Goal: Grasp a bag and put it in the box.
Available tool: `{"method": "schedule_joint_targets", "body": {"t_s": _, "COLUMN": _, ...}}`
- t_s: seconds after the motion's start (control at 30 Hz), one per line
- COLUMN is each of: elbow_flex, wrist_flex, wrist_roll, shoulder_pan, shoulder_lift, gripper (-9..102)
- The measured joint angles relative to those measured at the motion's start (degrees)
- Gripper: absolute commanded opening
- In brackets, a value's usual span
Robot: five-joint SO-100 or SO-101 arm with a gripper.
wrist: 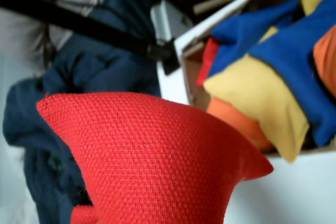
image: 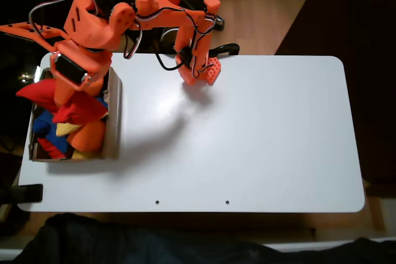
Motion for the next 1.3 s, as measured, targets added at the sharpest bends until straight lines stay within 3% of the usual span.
{"method": "schedule_joint_targets", "body": {"t_s": 0.7, "elbow_flex": -4.57, "wrist_flex": -8.79, "wrist_roll": 0.62, "shoulder_pan": 9.49, "shoulder_lift": -14.50, "gripper": 0}}
{"method": "schedule_joint_targets", "body": {"t_s": 1.3, "elbow_flex": -8.53, "wrist_flex": -8.79, "wrist_roll": -1.41, "shoulder_pan": 15.21, "shoulder_lift": -23.29, "gripper": 0}}
